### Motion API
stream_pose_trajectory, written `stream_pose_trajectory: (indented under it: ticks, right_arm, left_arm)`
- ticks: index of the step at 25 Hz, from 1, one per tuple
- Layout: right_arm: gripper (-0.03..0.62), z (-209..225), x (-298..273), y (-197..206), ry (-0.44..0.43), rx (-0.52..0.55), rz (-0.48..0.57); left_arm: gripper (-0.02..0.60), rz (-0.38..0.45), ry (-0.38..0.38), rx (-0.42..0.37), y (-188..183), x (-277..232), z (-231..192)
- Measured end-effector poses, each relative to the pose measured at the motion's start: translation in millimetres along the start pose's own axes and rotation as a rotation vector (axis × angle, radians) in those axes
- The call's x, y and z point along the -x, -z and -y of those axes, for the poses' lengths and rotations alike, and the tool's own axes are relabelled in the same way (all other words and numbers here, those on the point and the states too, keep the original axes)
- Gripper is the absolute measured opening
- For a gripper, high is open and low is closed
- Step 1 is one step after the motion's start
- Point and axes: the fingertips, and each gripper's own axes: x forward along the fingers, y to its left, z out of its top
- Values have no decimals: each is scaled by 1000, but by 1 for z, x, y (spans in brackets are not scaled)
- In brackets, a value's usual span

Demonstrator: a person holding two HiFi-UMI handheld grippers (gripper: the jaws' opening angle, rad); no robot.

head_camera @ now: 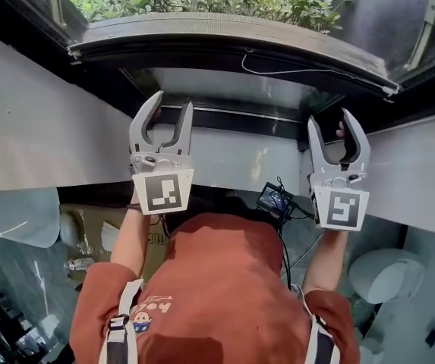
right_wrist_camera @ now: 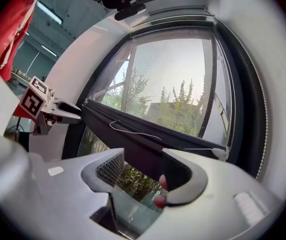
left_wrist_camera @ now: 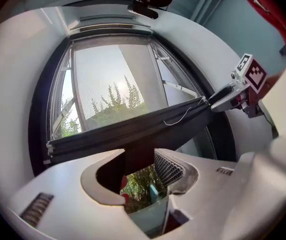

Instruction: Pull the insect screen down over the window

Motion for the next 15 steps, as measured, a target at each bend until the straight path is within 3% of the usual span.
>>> stream_pose_trajectory:
  ticks: [7,15]
  right_arm:
    - [249,-13,13,10,26,-96,54]
    - [247,-36,18,22,-22,-181,66]
  left_arm:
    - [184,30,-4,100,7,14,23]
    - [184,62,0,125,8,23,40]
